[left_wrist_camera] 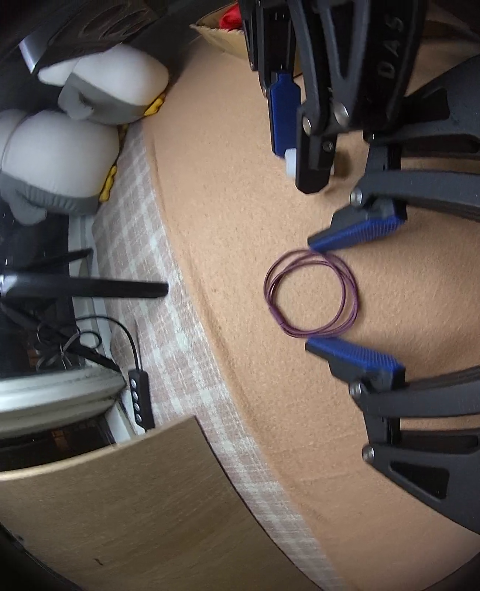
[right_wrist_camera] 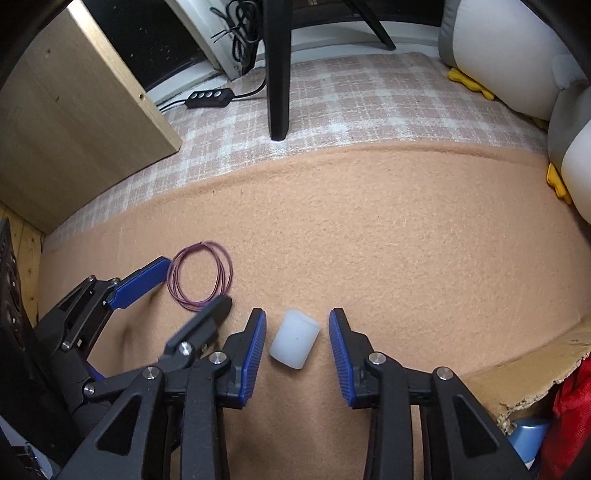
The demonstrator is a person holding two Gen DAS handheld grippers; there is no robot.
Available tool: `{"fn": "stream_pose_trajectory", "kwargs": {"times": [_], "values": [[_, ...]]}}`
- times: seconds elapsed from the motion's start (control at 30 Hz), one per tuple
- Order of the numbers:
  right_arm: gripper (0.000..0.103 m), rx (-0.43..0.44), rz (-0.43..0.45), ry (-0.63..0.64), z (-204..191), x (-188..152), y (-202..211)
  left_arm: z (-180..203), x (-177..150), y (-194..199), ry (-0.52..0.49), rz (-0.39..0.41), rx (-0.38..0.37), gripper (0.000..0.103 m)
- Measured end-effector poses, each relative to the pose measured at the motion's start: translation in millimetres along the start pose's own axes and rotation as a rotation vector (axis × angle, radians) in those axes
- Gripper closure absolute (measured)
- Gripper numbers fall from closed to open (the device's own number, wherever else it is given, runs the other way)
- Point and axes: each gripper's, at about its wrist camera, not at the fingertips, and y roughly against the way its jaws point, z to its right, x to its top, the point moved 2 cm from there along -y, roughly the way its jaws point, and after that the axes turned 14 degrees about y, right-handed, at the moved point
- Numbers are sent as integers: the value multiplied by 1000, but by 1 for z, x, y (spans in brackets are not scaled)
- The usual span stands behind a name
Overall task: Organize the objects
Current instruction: 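Close the left tool on the purple rubber band while the right tool grasps the white cap, then carry the rubber band and white cap over the box with both tools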
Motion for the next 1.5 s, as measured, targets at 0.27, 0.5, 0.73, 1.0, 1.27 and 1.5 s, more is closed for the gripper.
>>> {"fn": "stream_pose_trajectory", "kwargs": {"times": [0.27,0.5,0.73,1.0,1.27,1.5], "values": [[88,-16,5,37,-2,-3,2,1,-3,4,12,-9,-45,97],[92,9,38,29,-1,-11,9,-17,-12,13,118,-23,-89,99],[93,40,68,21,-4,-24,19,-36,-30,41,186,-3,-116,99],[93,85,161,51,-14,-57,68,-29,-48,100,171,61,-155,99],[93,66,263,67,-1,-103,132,12,-61,159,121,120,-221,99],[93,28,298,15,40,-155,178,67,-70,192,59,149,-285,99]]}}
